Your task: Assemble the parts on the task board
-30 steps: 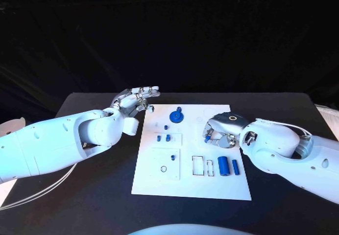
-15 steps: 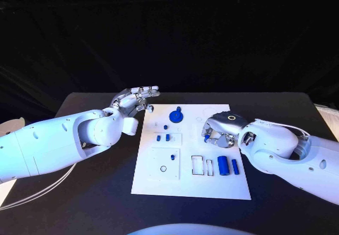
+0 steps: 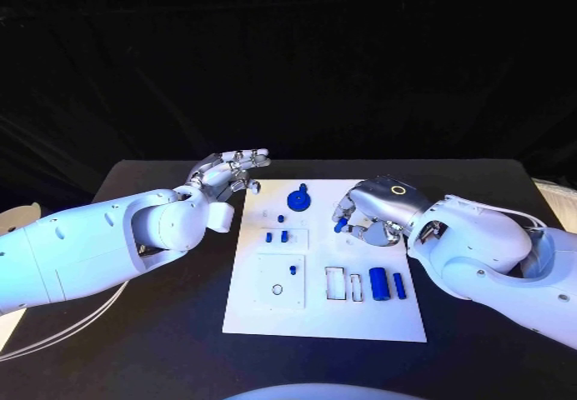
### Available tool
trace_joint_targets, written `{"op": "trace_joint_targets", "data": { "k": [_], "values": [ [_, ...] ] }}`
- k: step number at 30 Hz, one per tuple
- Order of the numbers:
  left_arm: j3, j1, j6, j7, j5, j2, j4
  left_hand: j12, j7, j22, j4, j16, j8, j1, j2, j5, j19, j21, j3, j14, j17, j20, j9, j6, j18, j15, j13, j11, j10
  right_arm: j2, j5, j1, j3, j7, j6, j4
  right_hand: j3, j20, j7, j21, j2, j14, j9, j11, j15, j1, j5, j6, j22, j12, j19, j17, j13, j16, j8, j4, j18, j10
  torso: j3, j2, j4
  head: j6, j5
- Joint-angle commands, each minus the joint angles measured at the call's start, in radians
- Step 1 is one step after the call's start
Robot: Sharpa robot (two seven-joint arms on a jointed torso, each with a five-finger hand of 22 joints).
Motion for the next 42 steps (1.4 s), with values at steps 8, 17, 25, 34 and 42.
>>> {"op": "trace_joint_targets", "data": {
  "k": [8, 17, 25, 34, 42],
  "values": [
    [0.000, 0.000, 0.023, 0.005, -0.005, 0.007, 0.000, 0.002, -0.002, 0.000, -0.006, -0.004, -0.004, 0.001, 0.001, -0.002, -0.006, -0.002, -0.002, -0.007, -0.001, -0.001, 0.000, -0.005, 0.020, -0.002, -0.001, 0.002, -0.008, 0.087, 0.023, -0.049, -0.014, 0.028, -0.020, 0.048, 0.008, -0.004, 0.002, 0.002, 0.012, 0.045, 0.002, -0.027, -0.005, 0.022, 0.007, 0.006, -0.001, -0.003, 0.004, -0.001, -0.001, 0.003, 0.000, 0.000, -0.009, 0.037, -0.0004, 0.000, 0.0003, -0.013, 0.019],
    [0.000, 0.000, 0.024, 0.005, -0.005, 0.010, 0.003, 0.002, -0.002, 0.000, -0.006, -0.004, -0.004, 0.001, 0.001, -0.002, -0.006, -0.002, -0.002, -0.007, -0.001, -0.001, 0.000, -0.005, 0.020, -0.002, -0.001, 0.002, -0.008, 0.174, 0.020, -0.106, -0.042, 0.063, -0.002, -0.002, 0.011, -0.004, 0.004, 0.000, 0.010, 0.044, 0.002, -0.026, -0.005, 0.020, 0.007, 0.005, -0.004, -0.007, 0.003, -0.003, -0.001, 0.002, -0.002, -0.002, -0.008, 0.037, -0.0016, 0.001, 0.0004, -0.023, 0.037],
    [0.000, 0.000, 0.025, 0.004, -0.005, 0.015, 0.004, 0.003, -0.001, -0.001, -0.007, -0.004, -0.004, 0.000, 0.000, -0.002, -0.006, -0.003, -0.002, -0.008, -0.003, -0.001, 0.000, -0.007, 0.021, -0.002, -0.001, 0.003, -0.009, 0.222, 0.007, -0.140, -0.057, 0.082, 0.016, -0.062, 0.013, -0.004, 0.005, 0.001, 0.009, 0.043, 0.002, -0.025, -0.004, 0.017, 0.007, 0.005, -0.004, -0.010, 0.003, -0.002, -0.002, 0.002, -0.004, -0.004, -0.008, 0.036, 0.0003, 0.002, 0.0002, -0.029, 0.039],
    [0.000, 0.000, 0.027, 0.004, -0.005, 0.019, 0.001, 0.004, -0.001, 0.000, -0.007, -0.004, -0.005, 0.000, 0.000, -0.002, -0.006, -0.002, -0.003, -0.007, -0.002, -0.001, 0.000, -0.008, 0.021, -0.002, -0.001, 0.003, -0.010, 0.250, 0.006, -0.156, -0.059, 0.092, 0.032, -0.102, 0.013, -0.004, 0.005, 0.000, 0.008, 0.043, 0.003, -0.024, -0.004, 0.016, 0.007, 0.005, -0.004, -0.011, 0.002, -0.001, -0.002, 0.003, -0.004, -0.004, -0.008, 0.036, 0.0000, 0.001, 0.0012, -0.035, 0.045],
    [0.000, 0.000, 0.027, 0.004, -0.005, 0.019, 0.001, 0.004, -0.001, 0.000, -0.007, -0.004, -0.005, 0.000, 0.000, -0.002, -0.006, -0.002, -0.003, -0.007, -0.002, -0.001, 0.000, -0.008, 0.021, -0.002, -0.001, 0.003, -0.010, 0.266, -0.001, -0.163, -0.060, 0.089, 0.032, -0.123, 0.013, -0.005, 0.005, 0.000, 0.007, 0.043, 0.003, -0.025, -0.004, 0.016, 0.007, 0.005, -0.005, -0.012, 0.002, -0.002, -0.002, 0.003, -0.004, -0.005, -0.008, 0.036, -0.0001, 0.000, 0.0000, -0.039, 0.050]
  ]
}}
